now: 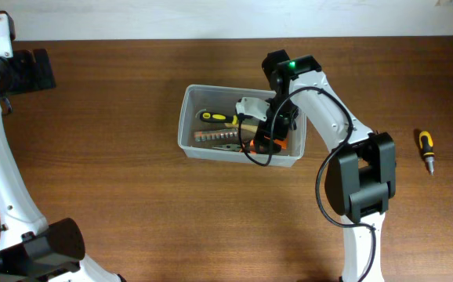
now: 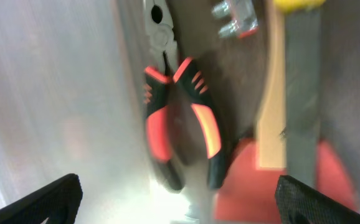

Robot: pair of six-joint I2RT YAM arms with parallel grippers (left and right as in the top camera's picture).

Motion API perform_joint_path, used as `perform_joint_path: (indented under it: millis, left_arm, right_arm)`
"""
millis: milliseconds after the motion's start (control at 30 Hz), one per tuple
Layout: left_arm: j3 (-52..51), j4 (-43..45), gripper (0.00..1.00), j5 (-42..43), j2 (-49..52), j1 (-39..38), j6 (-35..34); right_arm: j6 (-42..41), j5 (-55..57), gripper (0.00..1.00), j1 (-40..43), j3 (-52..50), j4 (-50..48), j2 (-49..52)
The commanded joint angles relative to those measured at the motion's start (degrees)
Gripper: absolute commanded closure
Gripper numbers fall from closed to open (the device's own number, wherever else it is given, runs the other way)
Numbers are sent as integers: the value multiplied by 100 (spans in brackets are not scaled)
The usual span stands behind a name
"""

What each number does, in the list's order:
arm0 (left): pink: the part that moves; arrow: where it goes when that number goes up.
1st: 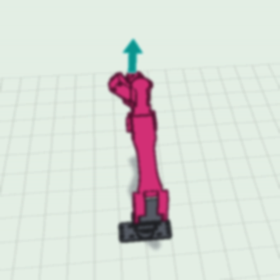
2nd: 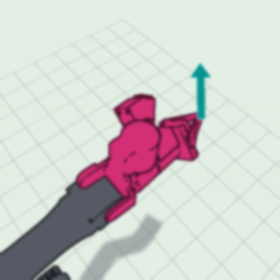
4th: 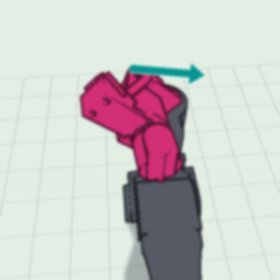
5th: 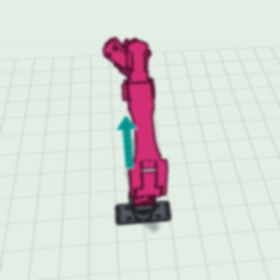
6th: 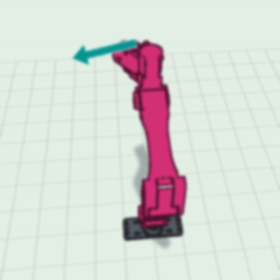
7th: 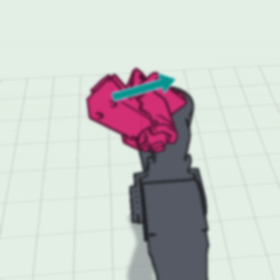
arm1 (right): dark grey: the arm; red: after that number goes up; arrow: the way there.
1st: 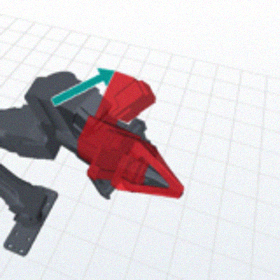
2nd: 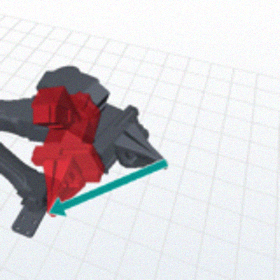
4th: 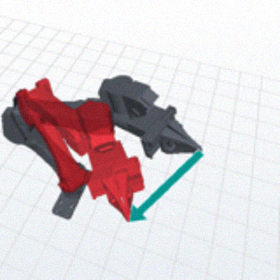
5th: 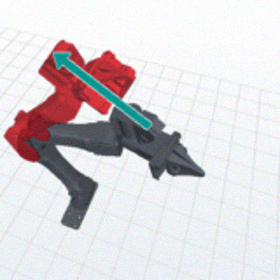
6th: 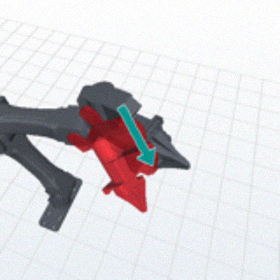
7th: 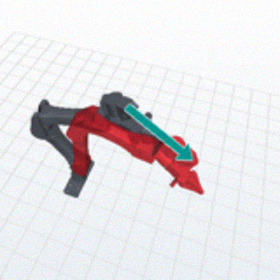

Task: Pack container
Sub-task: 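Release the pliers and move the right gripper to the red pliers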

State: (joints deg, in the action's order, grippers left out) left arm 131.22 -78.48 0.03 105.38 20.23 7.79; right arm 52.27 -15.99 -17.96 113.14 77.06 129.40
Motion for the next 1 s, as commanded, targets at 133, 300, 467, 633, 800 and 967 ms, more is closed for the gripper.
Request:
perform_joint_path:
  millis: [133,300,467,633,800,967]
  left_arm:
    - [7,-7,1,39,-28,17,-68]
    - [7,-7,1,39,-28,17,-66]
    - [7,-7,1,39,-28,17,-68]
    - [7,-7,1,39,-26,17,-66]
    - [7,-7,1,39,-26,17,-68]
    - [7,-7,1,39,-28,17,-66]
  right_arm:
    - [-1812,-188,1,533,1244,935,-658]
    - [-2900,-181,1,1403,2120,1147,-1115]
    - [-3335,-142,1,2494,2227,1456,-1272]
    - [-3681,-140,1,3471,1759,1469,-1132]
    - [-3696,-138,1,4076,697,1220,-1095]
    - [-3880,348,1,4398,-481,402,-1095]
